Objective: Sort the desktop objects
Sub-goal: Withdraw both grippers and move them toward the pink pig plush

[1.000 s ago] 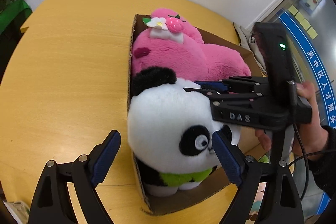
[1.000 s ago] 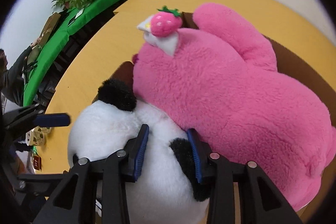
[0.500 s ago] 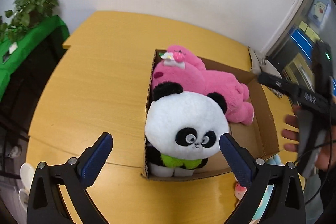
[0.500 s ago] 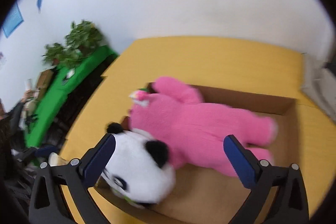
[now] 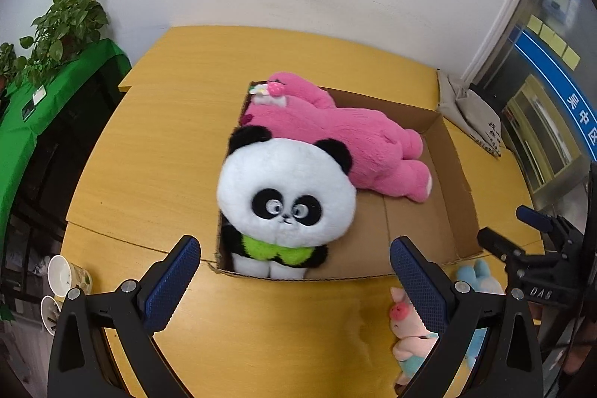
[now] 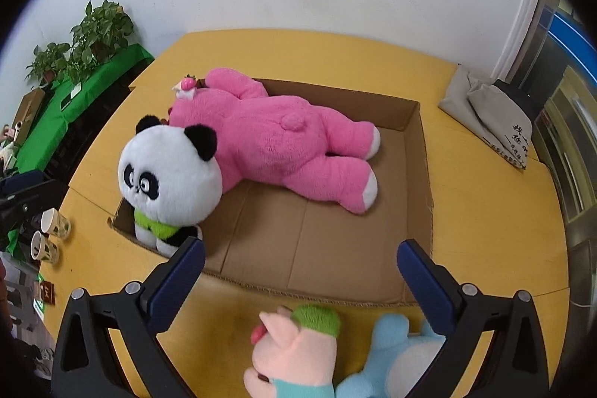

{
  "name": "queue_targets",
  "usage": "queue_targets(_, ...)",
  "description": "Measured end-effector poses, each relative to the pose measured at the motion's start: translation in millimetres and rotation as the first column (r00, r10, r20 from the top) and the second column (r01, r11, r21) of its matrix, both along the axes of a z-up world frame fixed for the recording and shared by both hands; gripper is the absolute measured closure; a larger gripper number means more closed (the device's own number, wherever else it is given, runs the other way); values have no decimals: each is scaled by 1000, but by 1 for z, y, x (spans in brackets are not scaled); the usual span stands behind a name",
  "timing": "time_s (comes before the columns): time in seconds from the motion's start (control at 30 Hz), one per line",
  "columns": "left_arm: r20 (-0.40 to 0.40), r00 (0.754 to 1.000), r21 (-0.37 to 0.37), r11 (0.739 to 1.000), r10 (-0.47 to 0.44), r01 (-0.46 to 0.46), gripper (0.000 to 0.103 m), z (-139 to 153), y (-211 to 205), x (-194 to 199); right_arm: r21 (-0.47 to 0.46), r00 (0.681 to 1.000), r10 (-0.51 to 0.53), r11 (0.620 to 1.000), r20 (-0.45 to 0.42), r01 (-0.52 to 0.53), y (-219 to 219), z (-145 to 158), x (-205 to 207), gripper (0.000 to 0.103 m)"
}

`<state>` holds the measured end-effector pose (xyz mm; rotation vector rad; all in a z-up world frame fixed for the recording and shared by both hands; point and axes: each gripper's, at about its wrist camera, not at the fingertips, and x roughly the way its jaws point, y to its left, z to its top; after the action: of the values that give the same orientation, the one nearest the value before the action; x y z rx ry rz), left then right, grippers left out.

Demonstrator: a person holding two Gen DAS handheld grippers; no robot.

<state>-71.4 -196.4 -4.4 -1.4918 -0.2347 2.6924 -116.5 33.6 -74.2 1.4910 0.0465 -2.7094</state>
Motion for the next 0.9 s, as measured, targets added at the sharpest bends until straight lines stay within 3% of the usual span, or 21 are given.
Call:
queue_targets(0.27,-15,999,-27,999,-44,43,0,9,26,8,39,1000,-1,999,-25,2,-7,17,13,0)
queue_targets(0.53,-14,999,-17,999,-45,45,0,8,16,7,76,1000,-17,997,-24,19,-24,23,16,0)
queue_targets(0.9,-6,993,-2,993,-118,118,0,-6,10,3,120,998,-62,991,-5,62,-44,28,28,0)
